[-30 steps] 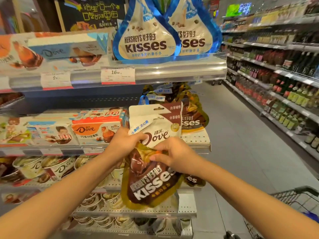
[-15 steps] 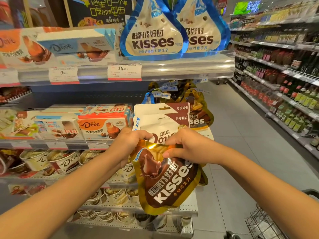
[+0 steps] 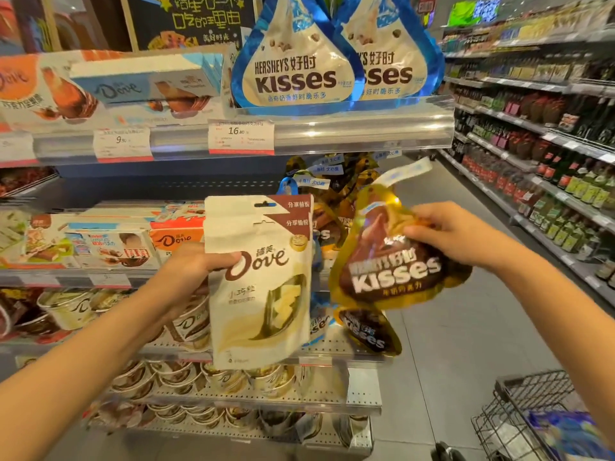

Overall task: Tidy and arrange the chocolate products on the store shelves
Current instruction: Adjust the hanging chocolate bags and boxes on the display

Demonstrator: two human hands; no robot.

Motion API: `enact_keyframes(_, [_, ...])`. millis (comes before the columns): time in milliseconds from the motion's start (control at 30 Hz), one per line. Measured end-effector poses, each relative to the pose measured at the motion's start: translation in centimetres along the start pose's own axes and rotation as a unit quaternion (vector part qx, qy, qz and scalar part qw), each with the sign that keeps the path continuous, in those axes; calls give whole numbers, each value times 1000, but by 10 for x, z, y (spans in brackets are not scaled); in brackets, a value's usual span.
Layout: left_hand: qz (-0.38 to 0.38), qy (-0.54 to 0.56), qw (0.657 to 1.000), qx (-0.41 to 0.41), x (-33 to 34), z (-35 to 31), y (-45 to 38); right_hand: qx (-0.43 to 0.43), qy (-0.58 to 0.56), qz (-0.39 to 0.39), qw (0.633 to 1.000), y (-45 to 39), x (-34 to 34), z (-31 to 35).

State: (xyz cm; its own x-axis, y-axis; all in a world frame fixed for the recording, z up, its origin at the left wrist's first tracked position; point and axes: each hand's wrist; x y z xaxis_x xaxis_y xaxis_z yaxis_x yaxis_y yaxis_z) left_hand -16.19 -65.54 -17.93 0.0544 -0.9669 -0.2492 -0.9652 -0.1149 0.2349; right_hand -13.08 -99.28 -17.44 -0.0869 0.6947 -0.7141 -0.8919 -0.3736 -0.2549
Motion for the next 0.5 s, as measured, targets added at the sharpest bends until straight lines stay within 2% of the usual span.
enact_keyframes(167, [-40, -30, 999, 6, -14, 4, -4, 58, -2, -124, 991, -33, 16, -40])
enact_keyframes(300, [-67, 0, 998, 7, -28, 9, -8, 107, 7, -138, 985, -58, 36, -69])
enact_keyframes(500, [-40, -32, 998, 41, -34, 15, -4, 138, -54, -166, 975, -73, 58, -81])
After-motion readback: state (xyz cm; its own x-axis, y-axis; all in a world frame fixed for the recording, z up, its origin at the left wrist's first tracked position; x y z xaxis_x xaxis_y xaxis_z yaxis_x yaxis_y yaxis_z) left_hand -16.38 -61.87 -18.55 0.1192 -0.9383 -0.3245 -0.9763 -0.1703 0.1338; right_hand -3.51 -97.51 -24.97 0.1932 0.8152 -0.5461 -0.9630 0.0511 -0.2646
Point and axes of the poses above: each hand's wrist, its own y-axis away from the middle knuckle, its own x-axis out of the palm, z = x × y, and after that the axes turned 4 degrees about -x, right-handed
